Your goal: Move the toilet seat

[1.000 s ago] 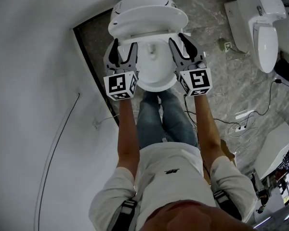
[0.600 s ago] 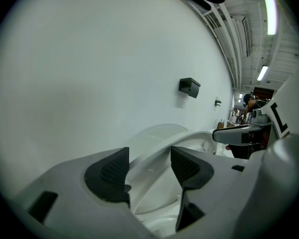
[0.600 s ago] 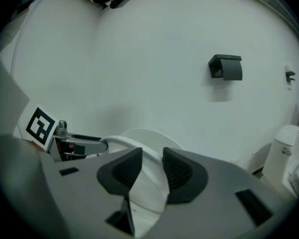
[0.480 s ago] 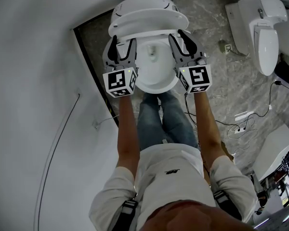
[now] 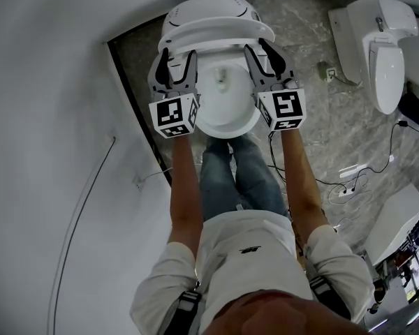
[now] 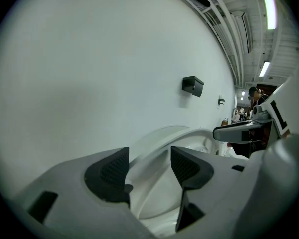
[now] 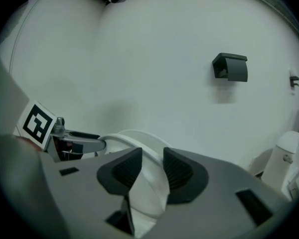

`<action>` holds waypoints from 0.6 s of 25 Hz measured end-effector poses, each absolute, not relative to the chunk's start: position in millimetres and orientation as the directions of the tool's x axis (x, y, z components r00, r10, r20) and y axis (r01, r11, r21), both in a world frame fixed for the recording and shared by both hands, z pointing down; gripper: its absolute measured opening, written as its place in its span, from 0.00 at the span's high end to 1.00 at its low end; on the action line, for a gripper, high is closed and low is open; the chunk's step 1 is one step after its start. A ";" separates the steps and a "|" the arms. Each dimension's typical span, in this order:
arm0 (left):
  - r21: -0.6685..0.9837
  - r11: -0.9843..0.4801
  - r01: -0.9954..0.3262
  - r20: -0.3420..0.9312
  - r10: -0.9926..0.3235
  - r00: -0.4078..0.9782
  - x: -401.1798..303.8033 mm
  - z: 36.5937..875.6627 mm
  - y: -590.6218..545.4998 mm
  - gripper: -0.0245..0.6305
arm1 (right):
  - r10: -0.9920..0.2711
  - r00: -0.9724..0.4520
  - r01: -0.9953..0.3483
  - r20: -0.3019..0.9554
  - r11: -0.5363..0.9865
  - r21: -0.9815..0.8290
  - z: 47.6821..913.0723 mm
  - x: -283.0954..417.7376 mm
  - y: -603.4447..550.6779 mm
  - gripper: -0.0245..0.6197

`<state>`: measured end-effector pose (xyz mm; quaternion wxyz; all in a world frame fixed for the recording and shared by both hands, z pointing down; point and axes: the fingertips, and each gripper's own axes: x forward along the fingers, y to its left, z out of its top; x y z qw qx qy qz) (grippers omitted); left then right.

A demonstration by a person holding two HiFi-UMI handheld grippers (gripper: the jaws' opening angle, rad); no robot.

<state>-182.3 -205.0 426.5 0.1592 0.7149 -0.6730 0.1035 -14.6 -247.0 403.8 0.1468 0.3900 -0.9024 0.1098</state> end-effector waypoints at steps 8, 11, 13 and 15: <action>0.088 -0.033 -0.996 0.356 -0.932 0.063 -184.3 425.1 -210.9 0.53 | -0.675 -0.646 -0.739 0.356 0.670 -0.069 405.6 -16.9 -261.0 0.73; 0.083 -0.039 -0.996 0.353 -0.933 0.066 -185.3 424.0 -214.2 0.53 | -0.674 -0.645 -0.737 0.360 0.674 -0.059 406.7 -19.9 -268.0 0.73; 0.079 -0.044 -0.996 0.348 -0.935 0.069 -186.6 422.2 -215.6 0.53 | -0.674 -0.643 -0.736 0.364 0.675 -0.051 406.8 -21.7 -270.9 0.73; 0.079 -0.050 -0.996 0.343 -0.937 0.074 -187.0 420.0 -216.1 0.53 | -0.676 -0.643 -0.736 0.360 0.676 -0.046 404.8 -24.0 -271.9 0.73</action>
